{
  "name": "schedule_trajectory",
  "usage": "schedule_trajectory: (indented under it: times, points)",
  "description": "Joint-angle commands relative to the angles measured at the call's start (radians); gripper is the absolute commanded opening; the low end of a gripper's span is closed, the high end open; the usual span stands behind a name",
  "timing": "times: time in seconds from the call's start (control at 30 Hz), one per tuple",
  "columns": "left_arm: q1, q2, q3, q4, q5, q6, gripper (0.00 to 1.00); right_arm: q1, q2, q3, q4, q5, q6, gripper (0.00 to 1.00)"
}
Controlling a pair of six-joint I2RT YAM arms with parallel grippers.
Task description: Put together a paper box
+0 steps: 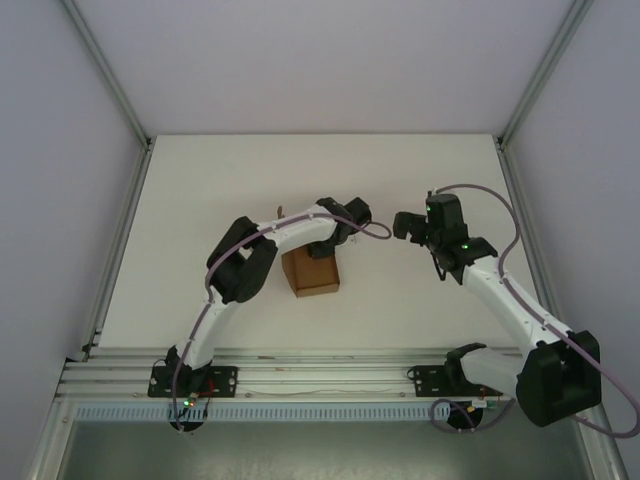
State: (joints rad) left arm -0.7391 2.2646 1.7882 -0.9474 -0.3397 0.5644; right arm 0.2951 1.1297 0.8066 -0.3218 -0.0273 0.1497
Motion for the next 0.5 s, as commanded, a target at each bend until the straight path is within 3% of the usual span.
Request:
schedule_trajectory:
  times: [0.0, 0.1, 0.13, 0.17, 0.33, 0.47]
  points:
    - [0.002, -0.105, -0.011, 0.010, 0.014, 0.022, 0.48, -0.005, -0.037, 0.020, -0.021, -0.019, -0.010, 1.00]
    - [0.001, -0.169, -0.029, 0.011, 0.028, 0.025, 0.64, -0.005, -0.050, 0.019, -0.029, -0.036, -0.032, 1.00]
    - [0.001, -0.193, -0.038, 0.012, 0.033, 0.022, 0.77, -0.005, -0.054, 0.021, -0.030, -0.037, -0.040, 1.00]
    - [0.001, -0.222, -0.044, 0.014, 0.050, 0.020, 0.98, -0.005, -0.057, 0.022, -0.031, -0.042, -0.052, 1.00]
    - [0.013, -0.416, -0.137, 0.162, 0.119, -0.020, 1.00, -0.005, -0.030, 0.027, -0.001, -0.114, -0.163, 1.00]
    - [0.069, -0.614, -0.288, 0.438, 0.128, -0.196, 1.00, -0.005, 0.047, 0.055, 0.060, -0.290, -0.286, 1.00]
